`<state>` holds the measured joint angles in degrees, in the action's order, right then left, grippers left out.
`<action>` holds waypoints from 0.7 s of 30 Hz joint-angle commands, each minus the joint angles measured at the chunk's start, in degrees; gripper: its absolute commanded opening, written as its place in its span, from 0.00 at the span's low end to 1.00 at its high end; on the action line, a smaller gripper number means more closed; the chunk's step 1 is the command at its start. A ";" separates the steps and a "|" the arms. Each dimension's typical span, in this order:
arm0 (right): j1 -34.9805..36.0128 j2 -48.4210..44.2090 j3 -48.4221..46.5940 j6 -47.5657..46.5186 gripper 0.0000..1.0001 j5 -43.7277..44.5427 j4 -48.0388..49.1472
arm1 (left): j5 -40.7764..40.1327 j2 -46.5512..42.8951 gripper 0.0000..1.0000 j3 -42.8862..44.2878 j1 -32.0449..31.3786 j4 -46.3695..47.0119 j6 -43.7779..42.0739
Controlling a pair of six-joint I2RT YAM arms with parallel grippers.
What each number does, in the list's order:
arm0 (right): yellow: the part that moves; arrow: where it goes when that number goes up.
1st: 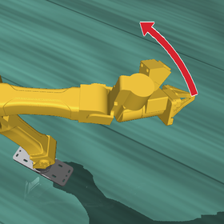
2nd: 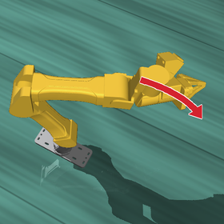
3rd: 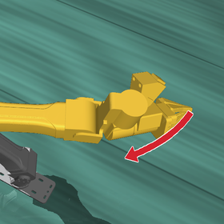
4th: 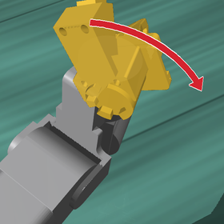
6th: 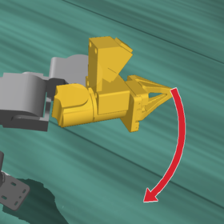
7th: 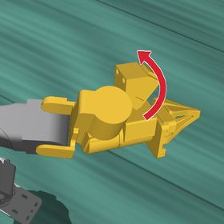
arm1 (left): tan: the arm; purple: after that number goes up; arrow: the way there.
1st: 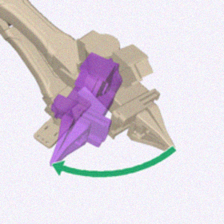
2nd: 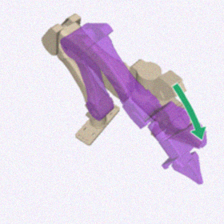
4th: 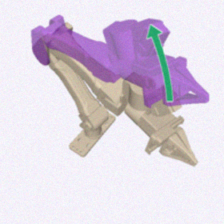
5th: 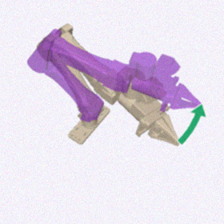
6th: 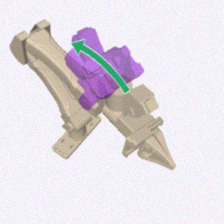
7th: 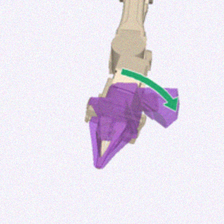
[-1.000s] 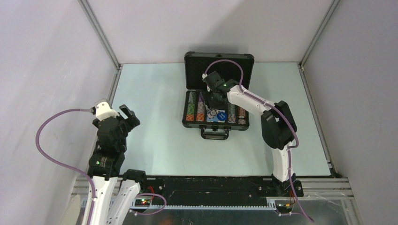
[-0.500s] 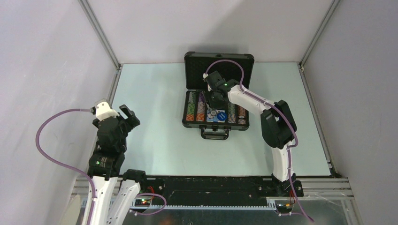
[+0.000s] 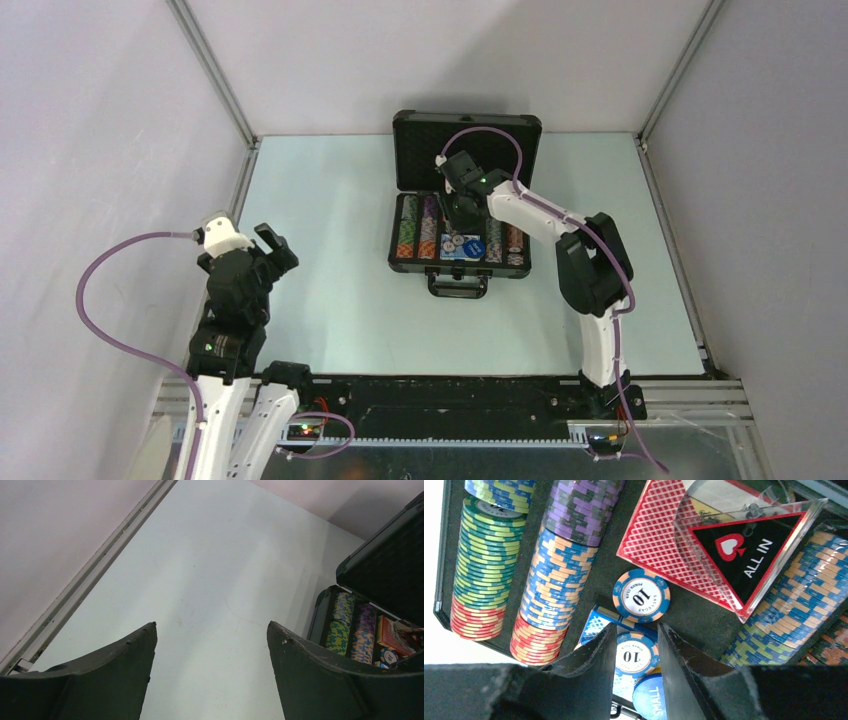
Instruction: Pack up texas hold em set
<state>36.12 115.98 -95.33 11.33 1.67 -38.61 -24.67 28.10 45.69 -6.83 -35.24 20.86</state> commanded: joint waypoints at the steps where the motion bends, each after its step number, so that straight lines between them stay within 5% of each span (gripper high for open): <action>1: -0.52 -0.84 -0.50 -0.32 0.41 1.24 2.41 | 0.29 -0.15 0.86 -0.47 0.42 1.35 -1.41; 6: -0.20 0.84 -3.26 -0.63 0.54 1.79 0.60 | 0.26 -0.16 0.86 -0.43 0.47 1.35 -1.48; 21: 1.24 5.35 -7.32 0.86 0.57 3.56 -1.91 | 0.33 -0.28 0.86 -0.43 0.48 1.32 -1.49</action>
<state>36.58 119.09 -99.24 11.79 2.79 -39.11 -24.67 28.10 45.69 -6.83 -35.24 20.84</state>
